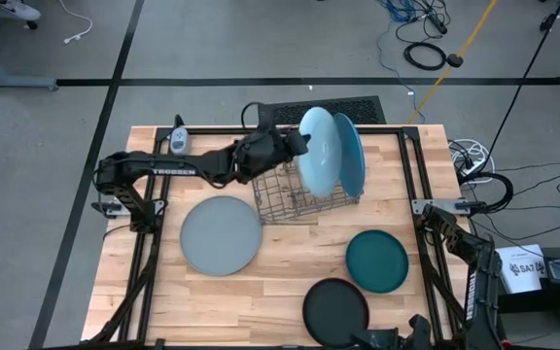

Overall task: Sort dishes
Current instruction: Put the light blue plate in the dish rack

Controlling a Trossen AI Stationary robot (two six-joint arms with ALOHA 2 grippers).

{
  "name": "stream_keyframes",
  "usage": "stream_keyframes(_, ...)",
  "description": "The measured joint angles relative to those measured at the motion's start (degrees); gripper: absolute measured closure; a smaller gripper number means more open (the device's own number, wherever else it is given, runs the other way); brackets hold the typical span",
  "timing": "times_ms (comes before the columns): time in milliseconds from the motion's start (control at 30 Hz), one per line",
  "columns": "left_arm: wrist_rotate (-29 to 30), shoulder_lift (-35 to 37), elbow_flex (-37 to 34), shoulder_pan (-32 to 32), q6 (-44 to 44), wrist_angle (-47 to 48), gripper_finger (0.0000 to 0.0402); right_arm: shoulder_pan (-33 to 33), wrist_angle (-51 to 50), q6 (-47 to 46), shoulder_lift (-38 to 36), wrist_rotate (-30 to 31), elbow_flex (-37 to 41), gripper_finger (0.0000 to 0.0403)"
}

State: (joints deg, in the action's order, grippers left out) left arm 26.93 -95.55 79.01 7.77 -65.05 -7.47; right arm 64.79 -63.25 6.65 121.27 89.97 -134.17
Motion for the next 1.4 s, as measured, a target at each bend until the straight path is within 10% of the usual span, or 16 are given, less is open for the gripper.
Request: stream_keyframes(1400,17.42,-3.82,-4.07,-3.82,-9.61,-6.59,0.0402,-0.07,-3.25,-0.02,0.11,0.02,0.0,0.0401)
